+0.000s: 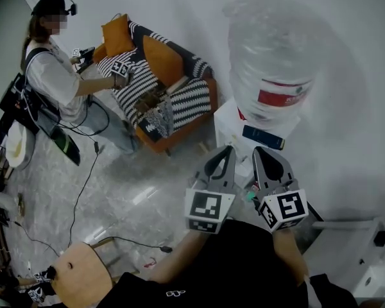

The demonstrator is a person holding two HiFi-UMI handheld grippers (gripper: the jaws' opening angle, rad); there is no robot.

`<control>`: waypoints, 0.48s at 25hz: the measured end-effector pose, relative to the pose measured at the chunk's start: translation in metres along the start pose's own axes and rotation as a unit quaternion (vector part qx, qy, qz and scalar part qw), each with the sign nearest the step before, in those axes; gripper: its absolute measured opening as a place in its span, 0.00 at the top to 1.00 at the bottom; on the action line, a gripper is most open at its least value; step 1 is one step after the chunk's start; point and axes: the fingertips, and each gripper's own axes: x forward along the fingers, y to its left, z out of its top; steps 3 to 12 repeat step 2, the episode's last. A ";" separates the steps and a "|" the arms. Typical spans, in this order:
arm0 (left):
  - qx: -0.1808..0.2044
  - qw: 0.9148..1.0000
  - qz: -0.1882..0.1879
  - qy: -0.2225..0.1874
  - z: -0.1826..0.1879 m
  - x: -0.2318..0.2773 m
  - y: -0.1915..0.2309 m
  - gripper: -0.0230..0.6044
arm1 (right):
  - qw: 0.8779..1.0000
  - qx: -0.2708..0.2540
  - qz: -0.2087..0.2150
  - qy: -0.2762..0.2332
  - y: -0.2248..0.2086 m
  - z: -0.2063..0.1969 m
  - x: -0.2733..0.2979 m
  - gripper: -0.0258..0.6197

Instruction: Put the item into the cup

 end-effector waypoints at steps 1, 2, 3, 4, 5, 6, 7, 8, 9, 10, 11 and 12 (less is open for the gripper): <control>-0.001 1.000 -0.001 0.001 -0.001 0.000 0.000 0.94 | 1.000 0.001 0.000 0.001 0.000 -0.001 0.000 0.94; -0.003 1.000 -0.002 0.002 -0.003 0.000 0.000 0.94 | 1.000 0.002 -0.001 0.002 0.000 -0.002 0.000 0.95; -0.003 1.000 -0.002 0.002 -0.003 0.000 0.000 0.94 | 1.000 0.002 -0.001 0.002 0.000 -0.002 0.000 0.95; -0.003 1.000 -0.002 0.002 -0.003 0.000 0.000 0.94 | 1.000 0.002 -0.001 0.002 0.000 -0.002 0.000 0.95; -0.003 1.000 -0.002 0.002 -0.003 0.000 0.000 0.94 | 1.000 0.002 -0.001 0.002 0.000 -0.002 0.000 0.95; -0.003 1.000 -0.002 0.002 -0.003 0.000 0.000 0.94 | 1.000 0.002 -0.001 0.002 0.000 -0.002 0.000 0.95; -0.003 1.000 -0.002 0.002 -0.003 0.000 0.000 0.94 | 1.000 0.002 -0.001 0.002 0.000 -0.002 0.000 0.95; -0.003 1.000 -0.002 0.002 -0.003 0.000 0.000 0.94 | 1.000 0.002 -0.001 0.002 0.000 -0.002 0.000 0.95; -0.003 1.000 -0.002 0.002 -0.003 0.000 0.000 0.94 | 1.000 0.002 -0.001 0.002 0.000 -0.002 0.000 0.95; -0.003 1.000 -0.002 0.002 -0.003 0.000 0.000 0.94 | 1.000 0.002 -0.001 0.002 0.000 -0.002 0.000 0.95; -0.003 1.000 -0.002 0.002 -0.003 0.000 0.000 0.94 | 1.000 0.002 -0.001 0.002 0.000 -0.002 0.000 0.95; -0.003 1.000 -0.002 0.002 -0.003 0.000 0.000 0.94 | 1.000 0.002 -0.001 0.002 0.000 -0.002 0.000 0.95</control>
